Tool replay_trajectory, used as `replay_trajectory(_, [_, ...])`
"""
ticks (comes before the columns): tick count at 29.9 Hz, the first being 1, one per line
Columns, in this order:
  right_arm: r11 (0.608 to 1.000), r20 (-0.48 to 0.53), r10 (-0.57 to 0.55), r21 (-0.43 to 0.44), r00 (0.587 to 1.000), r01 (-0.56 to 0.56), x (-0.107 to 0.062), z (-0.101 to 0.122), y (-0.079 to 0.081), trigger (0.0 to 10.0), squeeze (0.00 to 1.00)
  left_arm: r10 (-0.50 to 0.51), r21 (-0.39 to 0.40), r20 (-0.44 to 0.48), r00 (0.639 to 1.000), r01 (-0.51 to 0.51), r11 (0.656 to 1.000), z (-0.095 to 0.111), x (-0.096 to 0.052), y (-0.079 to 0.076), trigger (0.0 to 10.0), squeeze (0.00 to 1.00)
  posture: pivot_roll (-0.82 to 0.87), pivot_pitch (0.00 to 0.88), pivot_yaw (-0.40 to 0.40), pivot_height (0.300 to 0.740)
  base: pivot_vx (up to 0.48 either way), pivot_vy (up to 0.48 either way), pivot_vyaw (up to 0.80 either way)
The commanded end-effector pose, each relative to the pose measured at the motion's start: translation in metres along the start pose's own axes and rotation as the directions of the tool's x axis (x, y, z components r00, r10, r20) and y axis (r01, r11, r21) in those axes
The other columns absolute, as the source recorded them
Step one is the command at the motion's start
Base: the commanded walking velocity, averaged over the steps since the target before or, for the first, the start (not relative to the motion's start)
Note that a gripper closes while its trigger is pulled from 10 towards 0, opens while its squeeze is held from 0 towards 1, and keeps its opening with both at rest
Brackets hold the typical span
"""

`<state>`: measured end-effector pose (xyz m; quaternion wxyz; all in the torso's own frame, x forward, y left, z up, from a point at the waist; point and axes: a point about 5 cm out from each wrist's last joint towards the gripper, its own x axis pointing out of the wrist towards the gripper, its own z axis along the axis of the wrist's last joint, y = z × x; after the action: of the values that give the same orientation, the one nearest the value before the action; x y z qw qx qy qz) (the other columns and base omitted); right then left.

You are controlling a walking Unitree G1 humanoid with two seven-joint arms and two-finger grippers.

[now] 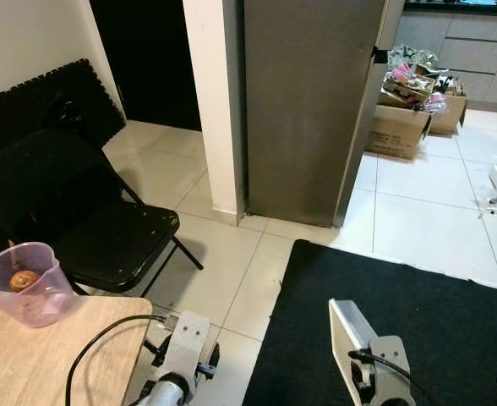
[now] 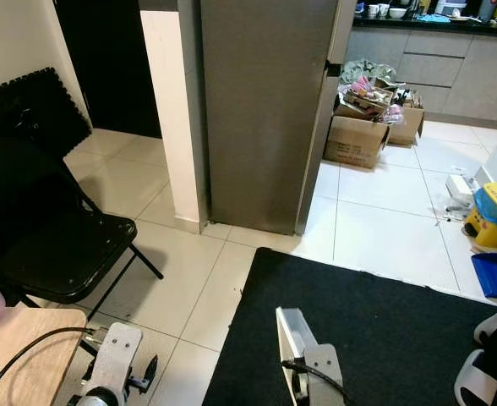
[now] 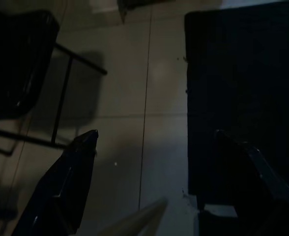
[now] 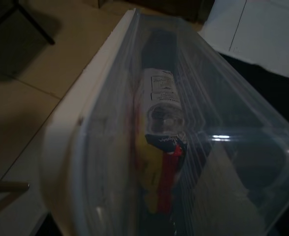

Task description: Restocking fridge

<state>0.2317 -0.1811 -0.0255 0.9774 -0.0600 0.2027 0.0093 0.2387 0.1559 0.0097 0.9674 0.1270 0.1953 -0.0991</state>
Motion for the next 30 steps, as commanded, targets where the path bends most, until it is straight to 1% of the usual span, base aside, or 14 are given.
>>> replay_trajectory(1, [1.000, 0.006, -0.008, 0.000, 1.000, 0.008, -0.001, -0.002, -0.001, 10.0, 0.00, -0.031, 0.003, -0.006, 0.999, 0.031, 1.000, -0.005, -0.001, -0.010, 10.0, 0.00, -0.07, 0.080, 0.018, 0.740, 0.000, 0.000, 0.00])
replay_trajectory(12, [1.000, -0.003, -0.016, -0.010, 1.000, 0.016, -0.004, -0.008, -0.003, 10.0, 0.00, -0.057, 0.009, 0.024, 0.998, 0.057, 0.998, -0.003, 0.000, -0.013, 10.0, 0.00, -0.07, 0.083, 0.018, 0.740, 0.000, 0.000, 0.00])
replay_trajectory(19, [1.000, -0.014, -0.024, 0.000, 1.000, 0.024, -0.006, -0.011, -0.002, 10.0, 0.00, -0.081, 0.025, 0.047, 0.996, 0.080, 0.996, -0.002, 0.000, -0.016, 10.0, 0.00, -0.07, 0.083, 0.019, 0.740, 0.279, -0.320, 0.00])
replay_trajectory(30, [1.000, -0.020, -0.030, 0.006, 0.999, 0.031, -0.006, -0.013, -0.003, 10.0, 0.00, -0.091, 0.027, 0.060, 0.994, 0.089, 0.996, -0.001, 0.001, -0.018, 10.0, 0.00, -0.07, 0.084, 0.019, 0.740, 0.306, -0.359, -0.53])
